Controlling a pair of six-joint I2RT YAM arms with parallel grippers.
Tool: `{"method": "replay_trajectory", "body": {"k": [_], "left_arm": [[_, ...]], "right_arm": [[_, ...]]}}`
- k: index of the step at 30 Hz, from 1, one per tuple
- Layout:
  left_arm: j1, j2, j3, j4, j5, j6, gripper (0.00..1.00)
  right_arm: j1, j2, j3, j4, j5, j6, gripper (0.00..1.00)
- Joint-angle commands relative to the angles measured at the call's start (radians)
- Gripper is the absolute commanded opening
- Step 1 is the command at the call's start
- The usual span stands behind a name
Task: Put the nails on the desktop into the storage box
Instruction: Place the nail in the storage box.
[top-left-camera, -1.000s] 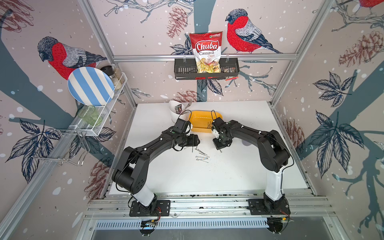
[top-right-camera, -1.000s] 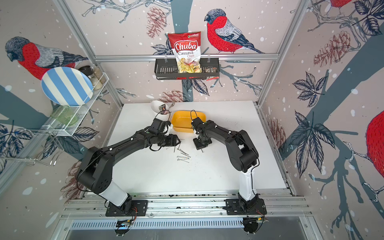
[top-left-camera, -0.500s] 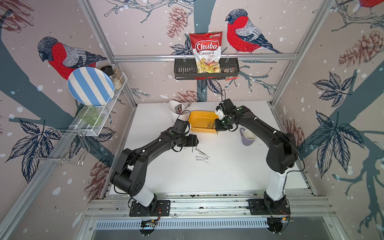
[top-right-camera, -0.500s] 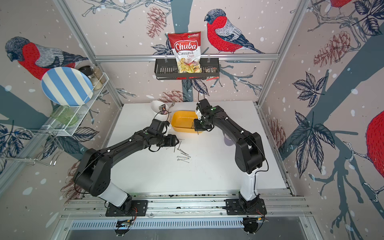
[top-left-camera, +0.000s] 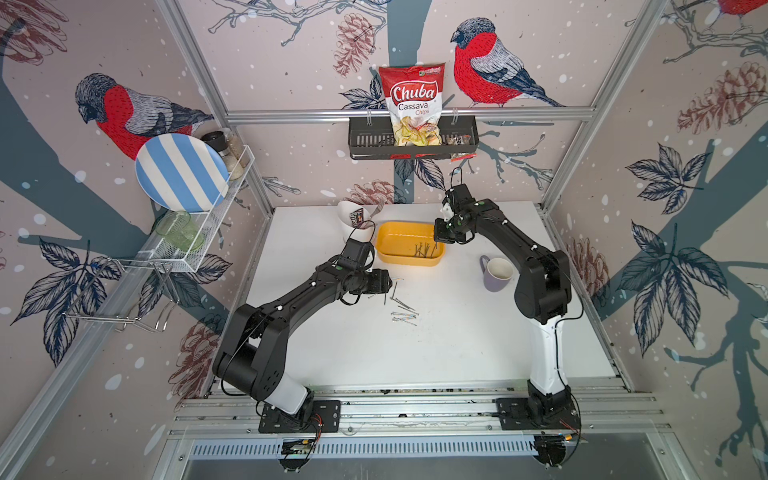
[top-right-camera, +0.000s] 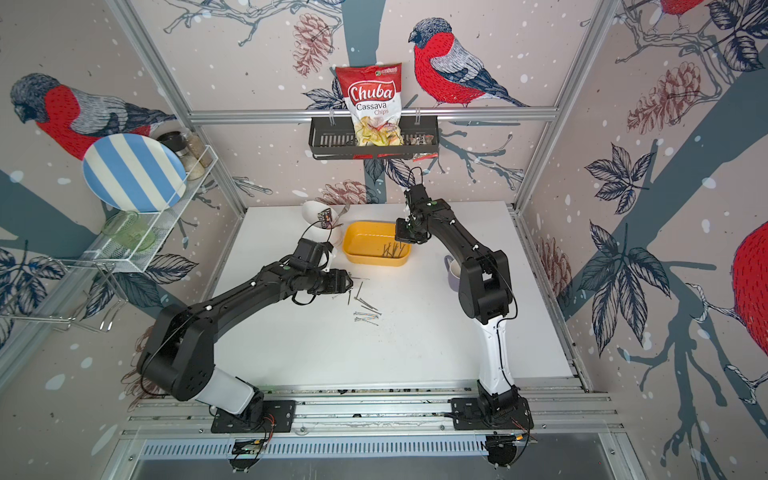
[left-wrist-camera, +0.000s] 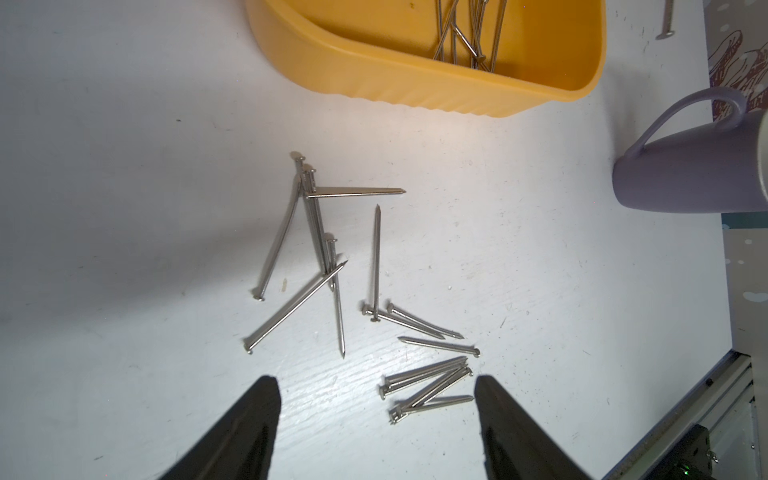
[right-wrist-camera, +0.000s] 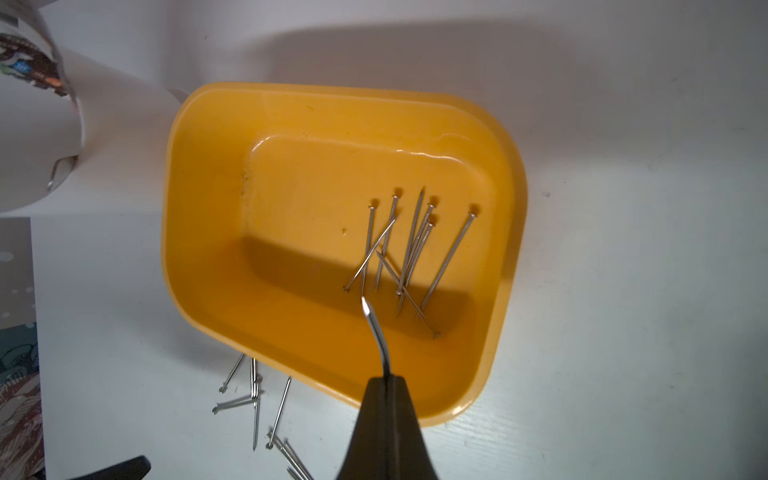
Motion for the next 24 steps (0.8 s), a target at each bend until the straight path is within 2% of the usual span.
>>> {"method": "replay_trajectory", "body": {"k": [1,10,24], "left_arm": [[0.007,-0.012,0.001,-0.016,-0.018,0.004,0.76],[0.026,-0.037,0.004,-0.057,-0.045,0.016,0.76],[0.049,-0.044,0.006,-0.082,-0.056,0.045,0.77]], "right_arm": [[-0.006,0.047,0.024,0.035,-0.024,0.03,0.0],[-0.006,0.175,0.076,0.063,-0.049,0.052,0.0],[0.009,0.28,0.139,0.063,-0.037,0.056,0.0]]}}
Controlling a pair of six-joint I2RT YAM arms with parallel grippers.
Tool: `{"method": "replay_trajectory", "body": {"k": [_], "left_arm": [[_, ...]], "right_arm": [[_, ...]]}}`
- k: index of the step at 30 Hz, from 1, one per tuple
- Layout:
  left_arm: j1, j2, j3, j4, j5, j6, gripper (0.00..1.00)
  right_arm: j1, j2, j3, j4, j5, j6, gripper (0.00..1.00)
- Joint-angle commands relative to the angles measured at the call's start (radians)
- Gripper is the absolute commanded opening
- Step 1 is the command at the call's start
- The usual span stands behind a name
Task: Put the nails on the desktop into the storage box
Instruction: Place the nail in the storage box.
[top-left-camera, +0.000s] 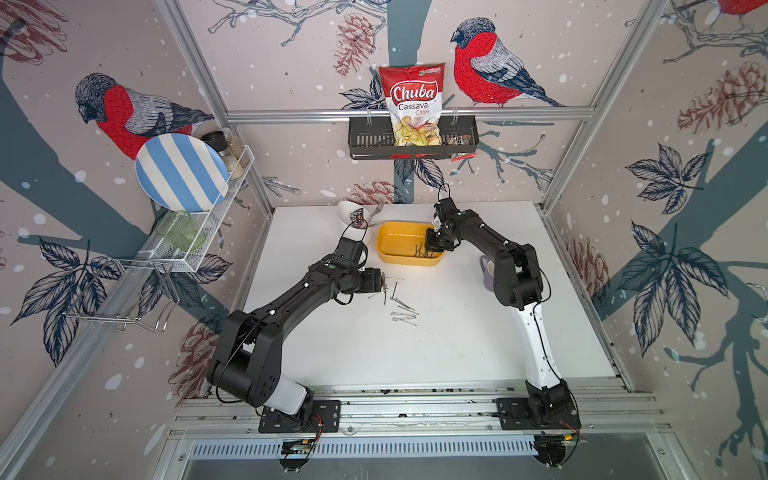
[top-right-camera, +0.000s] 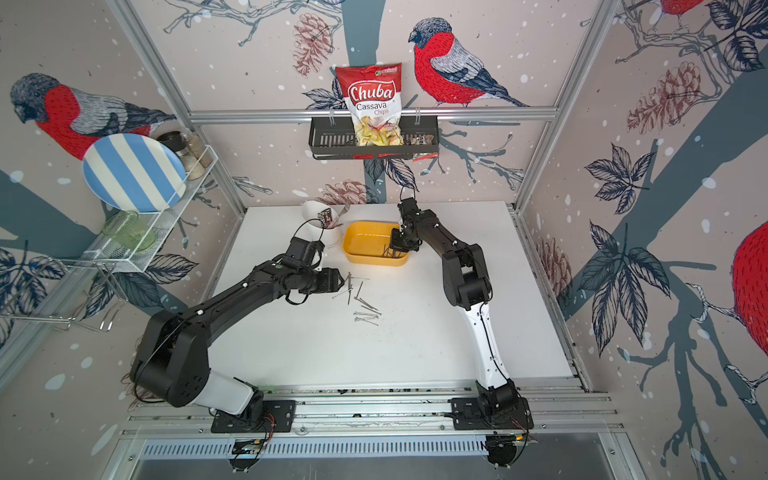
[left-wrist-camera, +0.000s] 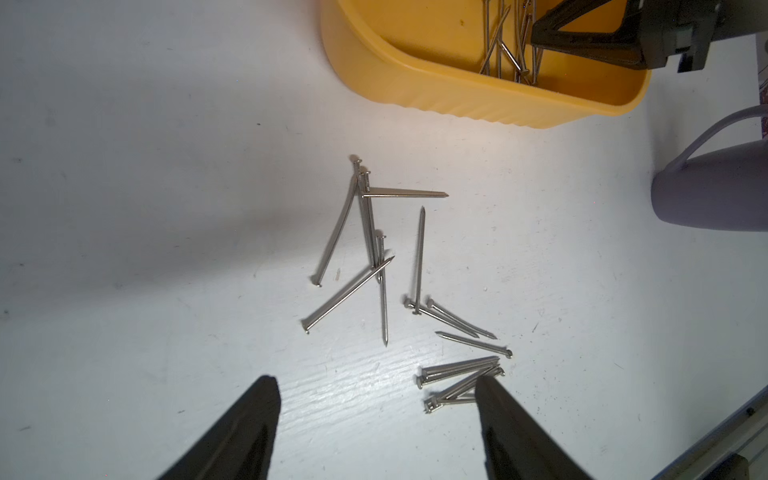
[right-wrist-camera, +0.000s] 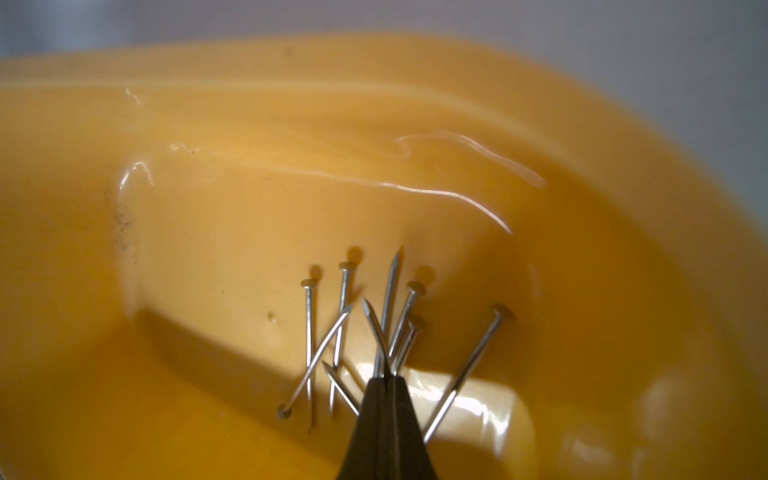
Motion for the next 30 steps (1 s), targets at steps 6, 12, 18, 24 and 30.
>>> {"method": "replay_trajectory", "body": {"k": [6,12,18,24,30], "left_arm": [[0.012,-0.003,0.005,-0.015,-0.002,0.022,0.77],[0.013,0.007,-0.005,0.003,0.009,0.019,0.77],[0.012,0.001,-0.033,0.021,0.009,0.002,0.77],[0.03,-0.028,-0.084,0.08,0.047,-0.066,0.78],[0.057,-0.023,-0.126,0.121,0.084,-0.129,0.78]], "right_arm": [[0.002,0.012,0.02,-0.016,-0.005,-0.002,0.11],[0.006,-0.019,0.033,-0.057,0.009,-0.03,0.28],[0.031,-0.093,0.025,-0.097,0.038,-0.098,0.32],[0.127,-0.219,-0.095,-0.052,0.066,-0.316,0.33],[0.194,-0.312,-0.256,0.062,0.002,-0.446,0.34]]}}
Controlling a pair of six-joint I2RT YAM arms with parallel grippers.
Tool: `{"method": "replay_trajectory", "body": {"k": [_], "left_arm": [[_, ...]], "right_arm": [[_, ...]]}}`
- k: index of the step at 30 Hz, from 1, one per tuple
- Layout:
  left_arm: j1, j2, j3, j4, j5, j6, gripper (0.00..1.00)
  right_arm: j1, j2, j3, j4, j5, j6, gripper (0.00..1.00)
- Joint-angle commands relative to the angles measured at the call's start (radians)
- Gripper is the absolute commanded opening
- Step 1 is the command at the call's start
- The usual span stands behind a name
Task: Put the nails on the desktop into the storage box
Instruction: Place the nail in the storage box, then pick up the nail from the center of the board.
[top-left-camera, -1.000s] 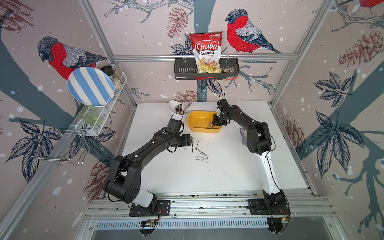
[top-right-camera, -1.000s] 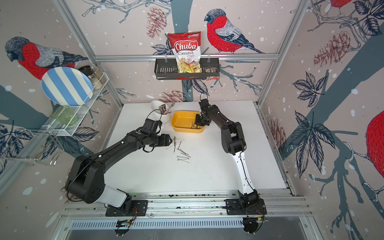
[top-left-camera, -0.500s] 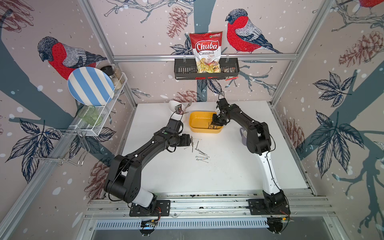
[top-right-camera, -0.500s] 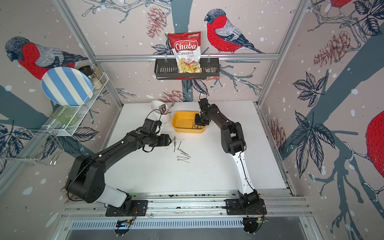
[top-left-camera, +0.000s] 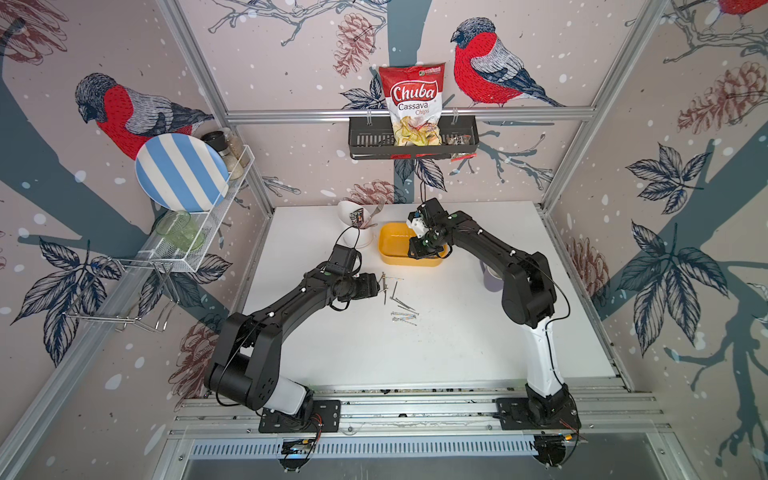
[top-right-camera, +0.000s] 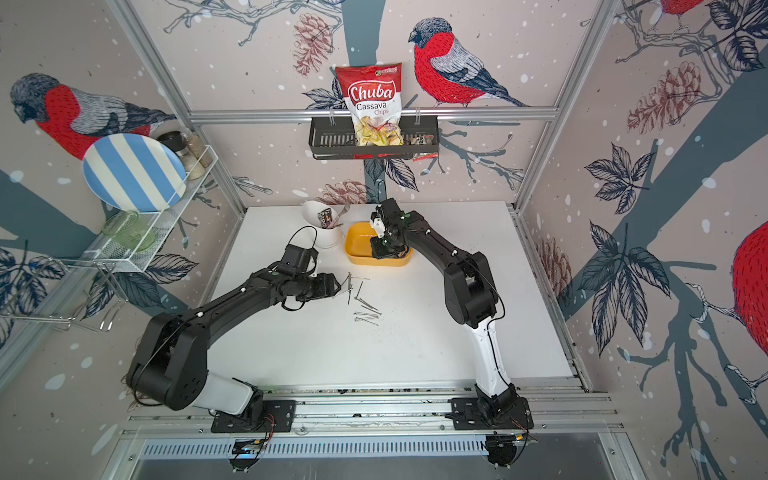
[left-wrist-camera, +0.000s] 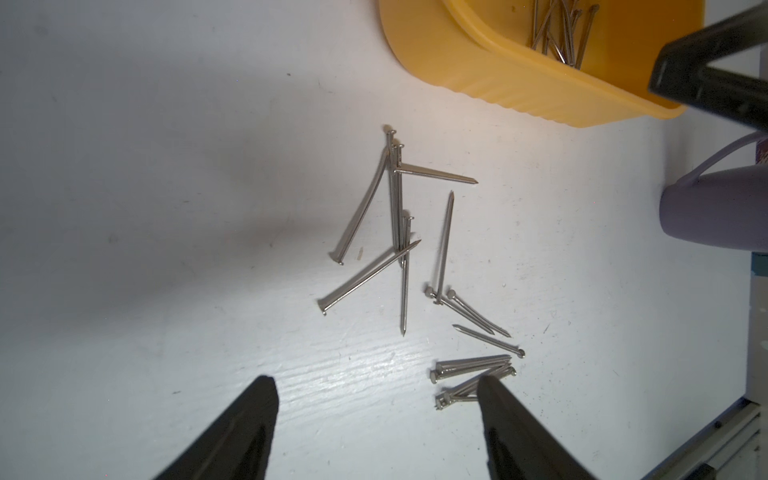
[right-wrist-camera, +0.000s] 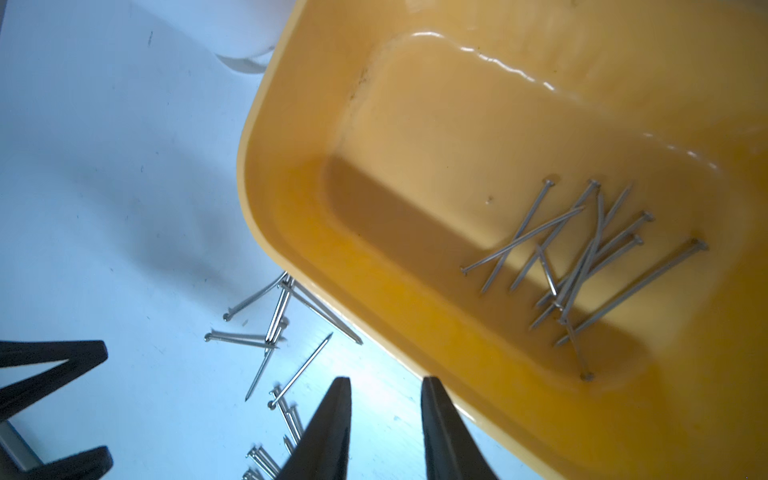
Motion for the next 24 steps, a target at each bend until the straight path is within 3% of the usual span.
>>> {"method": "replay_trajectory", "body": {"k": [1,6,10,15,24], "left_arm": [[0.015,-0.002,-0.021,0.051,0.036,-0.054,0.78],[0.017,-0.013,-0.034,0.043,0.032,-0.062,0.78],[0.016,-0.035,-0.033,0.014,0.017,-0.054,0.78],[0.024,-0.065,-0.036,-0.028,-0.003,-0.032,0.78],[0.054,-0.101,-0.063,-0.051,0.001,-0.014,0.79]], "right_arm": [[0.039,-0.037,-0.052,0.084,-0.028,-0.139,0.35],[0.095,-0.037,-0.114,0.146,-0.051,-0.224,0.4],[0.136,-0.041,-0.175,0.226,0.0,-0.281,0.46],[0.159,-0.023,-0.214,0.304,0.092,-0.33,0.46],[0.153,0.052,-0.177,0.307,0.142,-0.362,0.46]]}}
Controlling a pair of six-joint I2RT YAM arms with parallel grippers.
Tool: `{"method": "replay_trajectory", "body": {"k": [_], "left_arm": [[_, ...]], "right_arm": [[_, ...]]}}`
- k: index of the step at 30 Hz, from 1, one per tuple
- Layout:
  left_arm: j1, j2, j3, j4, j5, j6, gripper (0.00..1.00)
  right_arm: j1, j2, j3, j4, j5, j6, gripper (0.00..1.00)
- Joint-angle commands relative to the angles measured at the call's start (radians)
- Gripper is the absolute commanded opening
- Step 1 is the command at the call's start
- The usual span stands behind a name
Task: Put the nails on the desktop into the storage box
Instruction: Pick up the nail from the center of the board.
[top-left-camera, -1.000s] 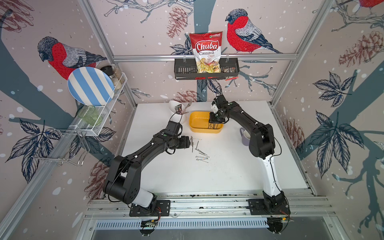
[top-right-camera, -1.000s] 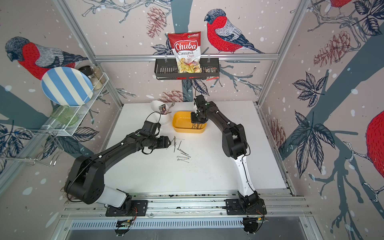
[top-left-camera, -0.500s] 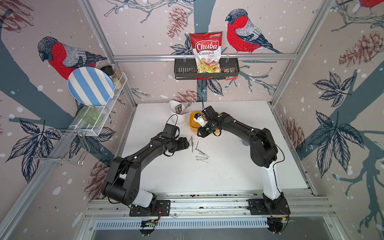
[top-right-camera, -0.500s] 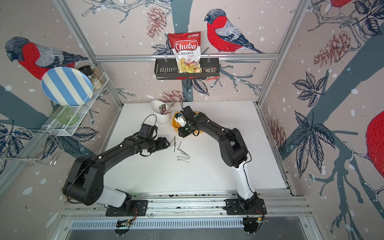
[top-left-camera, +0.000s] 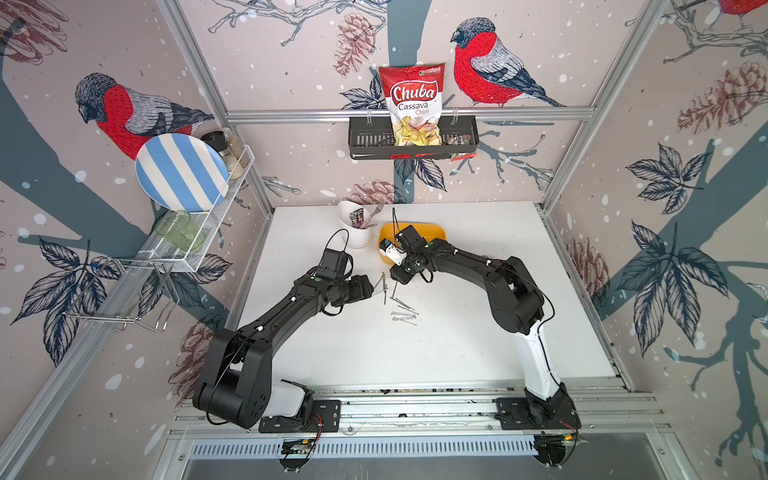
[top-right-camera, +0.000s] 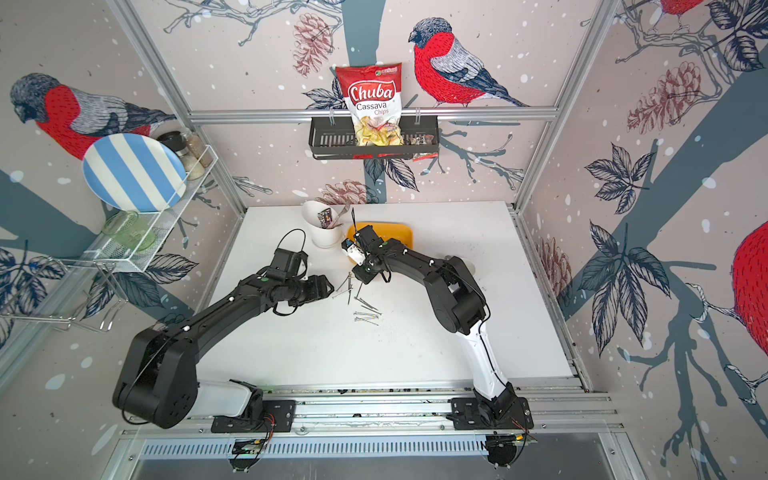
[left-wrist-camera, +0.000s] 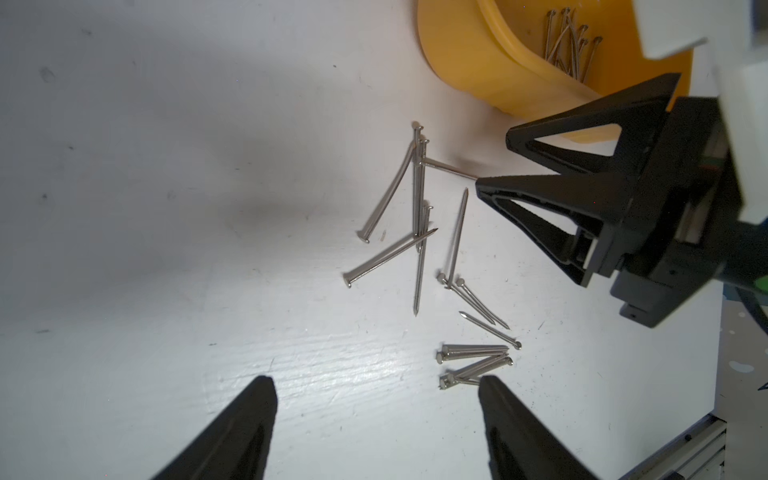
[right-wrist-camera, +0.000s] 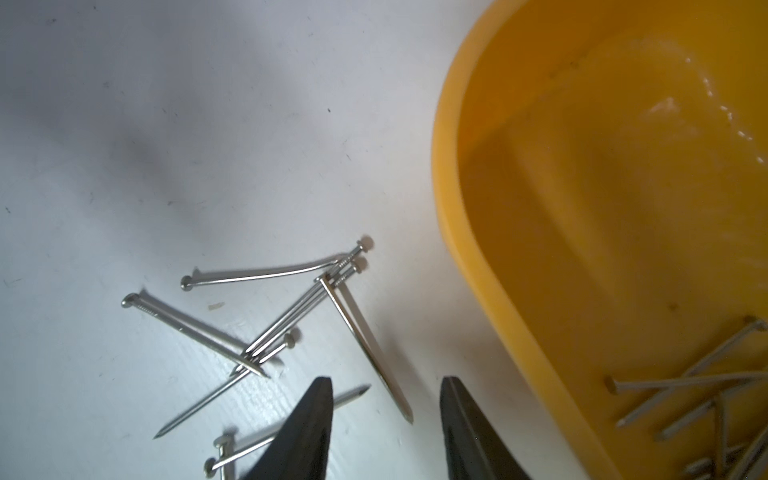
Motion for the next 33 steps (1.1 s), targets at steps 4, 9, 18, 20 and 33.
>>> {"method": "replay_trajectory", "body": {"k": [4,9,18,20,33], "left_arm": [[0.028,0.003,-0.001,-0.026,0.01,0.04,0.79],[0.055,0.023,0.01,-0.03,0.03,0.066,0.79],[0.088,0.043,0.021,-0.04,0.051,0.095,0.79],[0.094,0.047,0.019,-0.04,0.054,0.098,0.79],[0.104,0.087,0.03,-0.045,0.067,0.109,0.79]], "right_arm": [[-0.007,0.029,0.023,0.023,0.018,-0.033,0.46],[-0.006,0.064,0.054,0.007,-0.014,-0.039,0.46],[-0.007,0.102,0.076,-0.01,-0.04,-0.031,0.45],[-0.007,0.107,0.072,-0.01,-0.045,-0.031,0.45],[-0.006,0.133,0.077,-0.021,-0.087,-0.035,0.23]]}}
